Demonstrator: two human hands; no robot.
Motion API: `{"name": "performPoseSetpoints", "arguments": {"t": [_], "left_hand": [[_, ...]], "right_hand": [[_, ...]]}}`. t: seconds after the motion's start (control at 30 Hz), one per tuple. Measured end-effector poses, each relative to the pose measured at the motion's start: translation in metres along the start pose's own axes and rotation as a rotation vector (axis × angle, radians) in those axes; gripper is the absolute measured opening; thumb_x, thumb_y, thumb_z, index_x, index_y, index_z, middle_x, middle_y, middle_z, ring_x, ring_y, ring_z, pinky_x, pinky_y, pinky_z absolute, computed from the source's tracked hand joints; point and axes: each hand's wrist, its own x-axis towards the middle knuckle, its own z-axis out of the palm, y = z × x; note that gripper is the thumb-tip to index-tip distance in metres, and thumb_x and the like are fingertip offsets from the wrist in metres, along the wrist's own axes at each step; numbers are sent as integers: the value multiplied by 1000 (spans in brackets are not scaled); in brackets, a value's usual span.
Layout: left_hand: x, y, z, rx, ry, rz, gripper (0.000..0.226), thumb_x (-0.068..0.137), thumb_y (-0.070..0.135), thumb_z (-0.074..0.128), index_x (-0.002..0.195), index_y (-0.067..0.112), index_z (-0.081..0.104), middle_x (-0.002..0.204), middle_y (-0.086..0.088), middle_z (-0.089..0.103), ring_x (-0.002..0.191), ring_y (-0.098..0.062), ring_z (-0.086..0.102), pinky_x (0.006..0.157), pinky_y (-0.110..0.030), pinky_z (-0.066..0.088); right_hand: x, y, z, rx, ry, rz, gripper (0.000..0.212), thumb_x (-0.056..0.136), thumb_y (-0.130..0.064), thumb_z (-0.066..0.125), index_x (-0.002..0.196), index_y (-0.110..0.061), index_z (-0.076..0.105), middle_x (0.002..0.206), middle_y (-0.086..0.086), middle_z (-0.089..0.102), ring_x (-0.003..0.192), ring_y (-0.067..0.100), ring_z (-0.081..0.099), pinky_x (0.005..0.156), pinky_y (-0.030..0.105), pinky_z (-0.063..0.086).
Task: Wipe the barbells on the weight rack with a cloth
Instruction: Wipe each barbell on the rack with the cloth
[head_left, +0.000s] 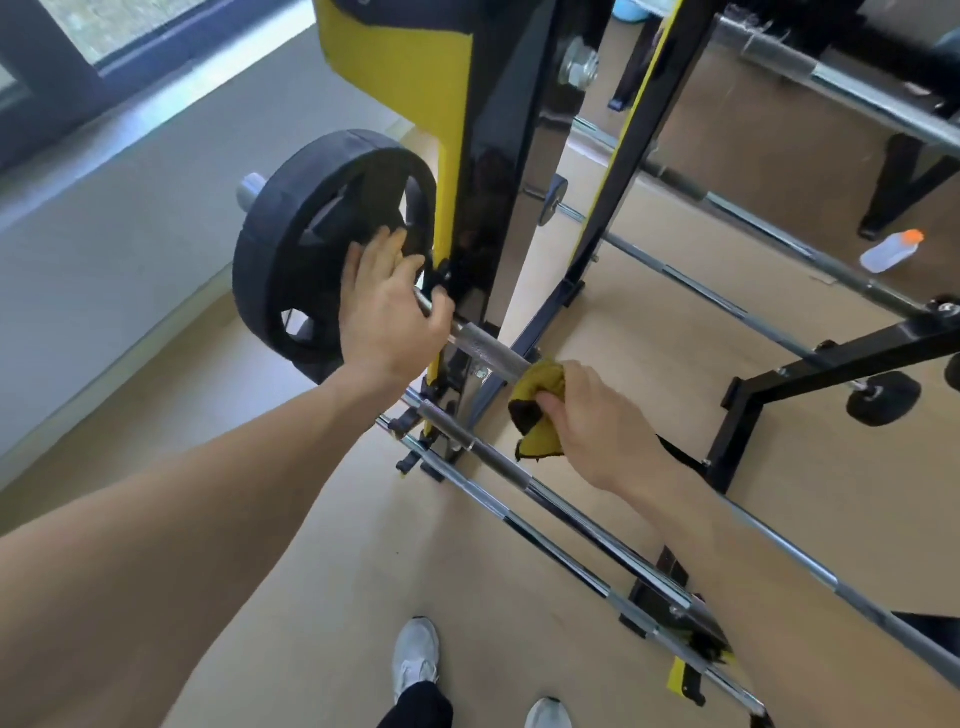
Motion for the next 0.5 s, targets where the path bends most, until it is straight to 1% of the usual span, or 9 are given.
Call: {"name": "performPoseSetpoints", "arguments": {"t": [0.03,0.07,0.13,0.2,0.23,0.3,0.37,0.4,0.5], "left_hand": [[1,-2,1,13,-3,1,41,97,42,48,123,18,68,152,2,47,151,-14,22,126,-36,-1],[1,-4,2,19,5,12,41,97,42,46,115,17,72,147,1,53,150,-13,23,126,-36,-2],[0,-7,2,19,29,50,43,101,38,39,101,16,76,129,0,67,148,-15,28,127,-41,4],[1,-7,3,28,19,78,49,105,33,31,92,16,76,114,-1,73,147,-18,31,125,-45,9],[2,-7,3,53,12,89,51,105,31,29,90,16,75,111,-1,73,146,-20,32,125,-45,10],[1,-8,2,113,17,101,48,106,30,32,90,16,74,111,-1,73,145,-20,33,125,-45,11],[0,-6,0,163,29,108,45,106,30,33,92,15,74,113,-2,73,144,-20,35,125,-45,12],[0,-6,-1,184,24,105,45,106,31,33,94,16,74,114,-1,72,144,-20,35,125,-45,12],[-1,-6,0,214,-3,88,45,107,33,31,101,19,73,120,3,70,146,-17,32,125,-45,12]], "right_hand": [[14,-12,1,20,22,-42,39,103,-49,33,121,-17,46,109,3,56,93,20,60,83,43,53],[29,-28,4,13,30,-83,39,103,-48,33,121,-17,46,107,2,55,91,19,59,79,40,51],[57,-64,9,-90,71,-135,38,105,-46,31,121,-15,45,100,1,51,84,19,55,68,34,42],[73,-84,14,-210,149,-137,33,106,-43,32,119,-14,44,97,3,50,80,19,55,62,31,34],[72,-86,15,-229,169,-137,33,105,-42,34,119,-14,44,98,3,52,79,18,54,62,30,33],[55,-72,12,-194,136,-157,36,104,-45,38,122,-14,42,101,2,53,79,15,50,62,30,40],[28,-41,7,-197,69,-140,38,103,-46,40,124,-14,41,102,1,54,78,14,56,67,33,50],[13,-20,4,-244,32,-110,39,102,-46,39,124,-14,41,102,1,54,79,14,59,70,34,53],[-34,33,-3,-431,-56,13,49,96,-56,23,118,-17,43,97,-2,55,83,14,60,78,37,53]]}}
